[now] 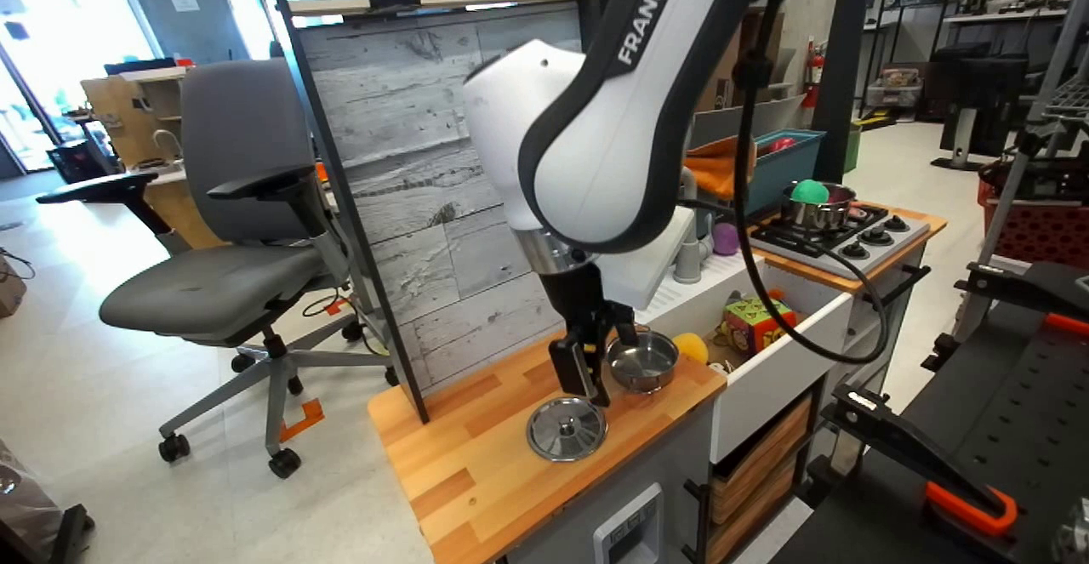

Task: Pick up the lid from the countertop and put it on the silver pot.

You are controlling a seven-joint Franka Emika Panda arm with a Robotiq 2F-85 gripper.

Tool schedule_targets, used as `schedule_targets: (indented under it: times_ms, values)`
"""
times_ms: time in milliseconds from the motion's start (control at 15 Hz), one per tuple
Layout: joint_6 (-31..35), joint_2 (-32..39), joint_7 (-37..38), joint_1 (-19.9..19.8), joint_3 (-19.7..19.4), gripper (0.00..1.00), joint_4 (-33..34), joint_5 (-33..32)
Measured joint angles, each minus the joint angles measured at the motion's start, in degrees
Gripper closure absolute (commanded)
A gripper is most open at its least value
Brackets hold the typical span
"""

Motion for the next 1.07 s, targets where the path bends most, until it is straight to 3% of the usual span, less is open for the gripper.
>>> schedule_targets:
  times_ms: [467, 1067]
  values:
    - [0.8, 7.7, -2.3, 2.3, -0.7, 0.0, 4.8, 0.0]
    - [3.1, 8.5, -4.4, 3.8, -0.8, 0.0, 8.8, 0.1]
